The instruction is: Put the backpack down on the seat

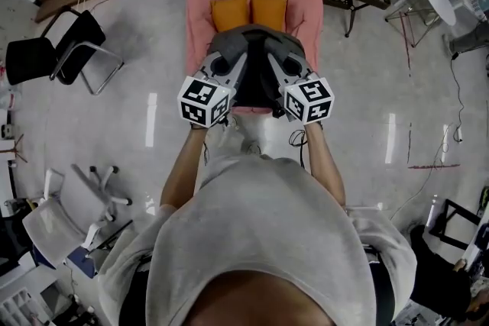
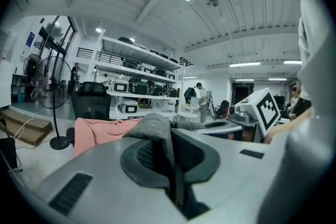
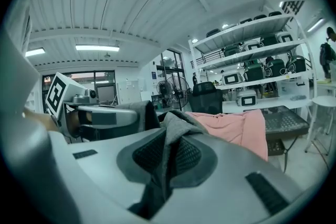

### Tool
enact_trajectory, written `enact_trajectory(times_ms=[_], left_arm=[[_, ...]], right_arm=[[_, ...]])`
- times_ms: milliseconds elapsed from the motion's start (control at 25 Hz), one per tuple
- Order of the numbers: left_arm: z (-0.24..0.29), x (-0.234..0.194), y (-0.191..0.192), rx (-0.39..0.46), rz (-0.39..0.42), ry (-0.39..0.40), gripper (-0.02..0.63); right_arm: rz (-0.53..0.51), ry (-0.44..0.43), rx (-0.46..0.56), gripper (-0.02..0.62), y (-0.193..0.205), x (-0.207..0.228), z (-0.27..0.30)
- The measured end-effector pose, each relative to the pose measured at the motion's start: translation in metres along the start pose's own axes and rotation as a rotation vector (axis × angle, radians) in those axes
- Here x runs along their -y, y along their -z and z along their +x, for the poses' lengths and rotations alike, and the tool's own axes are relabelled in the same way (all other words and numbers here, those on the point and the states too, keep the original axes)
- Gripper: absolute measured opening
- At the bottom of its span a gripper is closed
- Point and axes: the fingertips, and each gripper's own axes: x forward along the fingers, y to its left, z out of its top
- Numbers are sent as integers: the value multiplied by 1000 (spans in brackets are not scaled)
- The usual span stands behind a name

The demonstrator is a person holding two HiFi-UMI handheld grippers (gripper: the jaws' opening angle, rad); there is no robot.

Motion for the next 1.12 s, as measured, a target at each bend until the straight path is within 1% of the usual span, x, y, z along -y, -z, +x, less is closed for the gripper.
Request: enact_trajectory(times_ms=[480,800,1120], left_arm=[[27,-62,5,-33,-41,66,31],[33,-108,1,-30,-50,96,31],[31,-131,6,-45,-59,136,29]], right_arm=[[35,64,-37,28,-4,18,63],[39,99,-44,28,-15,20,108],[48,138,-59,28,-14,16,132]])
